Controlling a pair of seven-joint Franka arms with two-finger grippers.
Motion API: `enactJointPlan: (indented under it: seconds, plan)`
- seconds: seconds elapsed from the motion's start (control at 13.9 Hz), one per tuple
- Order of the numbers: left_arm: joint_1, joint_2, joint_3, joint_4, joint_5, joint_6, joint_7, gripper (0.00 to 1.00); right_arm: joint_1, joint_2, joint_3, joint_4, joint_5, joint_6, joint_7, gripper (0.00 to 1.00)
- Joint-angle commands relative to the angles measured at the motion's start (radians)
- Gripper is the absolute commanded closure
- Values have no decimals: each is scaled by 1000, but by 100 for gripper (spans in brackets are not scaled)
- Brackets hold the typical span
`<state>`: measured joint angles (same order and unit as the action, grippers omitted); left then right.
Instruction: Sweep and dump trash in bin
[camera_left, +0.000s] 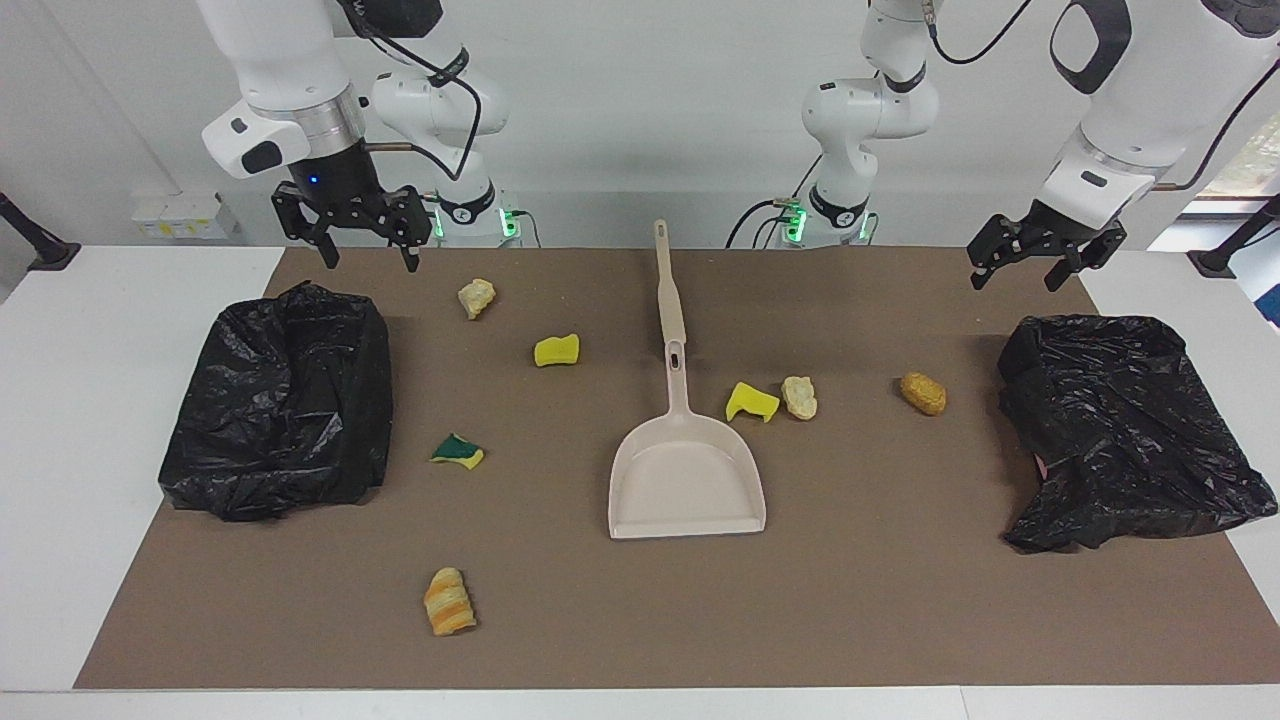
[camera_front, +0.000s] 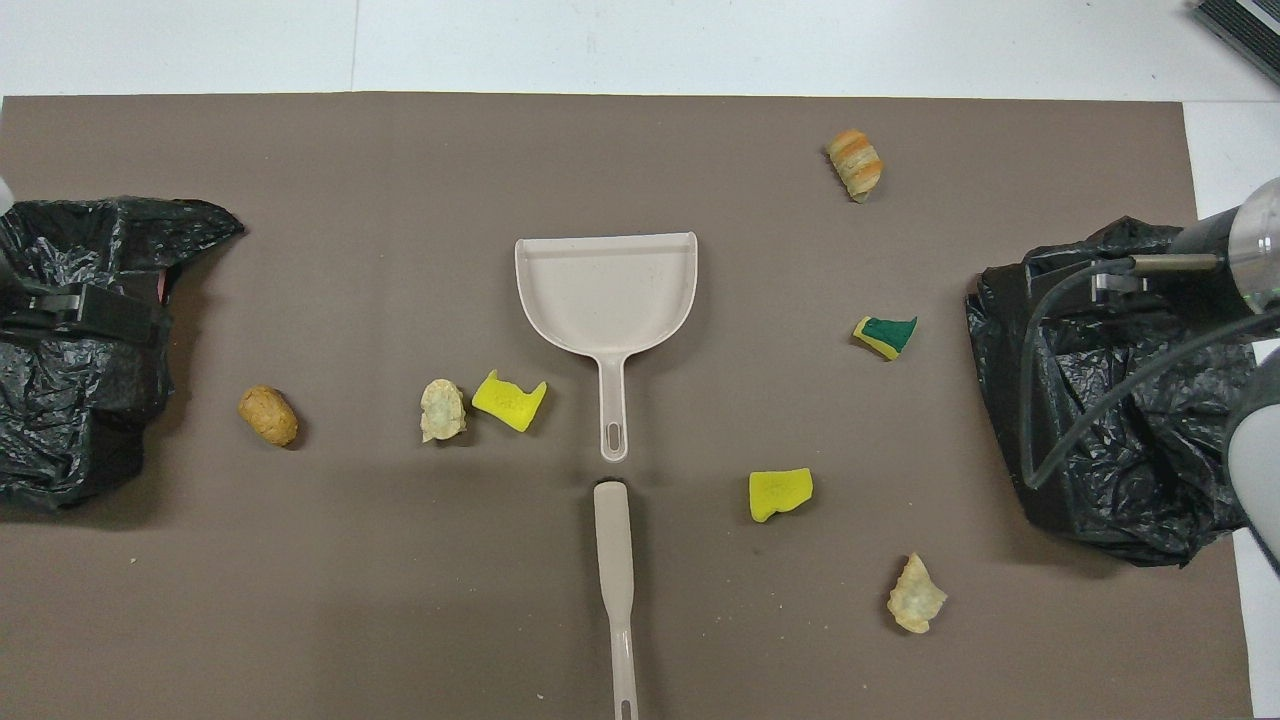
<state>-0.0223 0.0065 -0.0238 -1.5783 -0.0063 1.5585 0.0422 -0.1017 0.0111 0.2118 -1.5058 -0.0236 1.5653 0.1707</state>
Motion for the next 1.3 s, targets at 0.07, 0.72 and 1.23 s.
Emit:
enactJointPlan:
  seconds: [0.07,0.72,1.23]
  plan:
    - [7,-14,-1,-3,11,-28,11,0,-9,-2,4,9,21,-13,-34,0]
    - [2,-86,-11,-165,0,35,13,0,4,-33,6,-34,19,-17,-36,0]
    - [-198,-157,-11,-440,-60,250,-164,0,23,7,12,-36,19,24,-8,0]
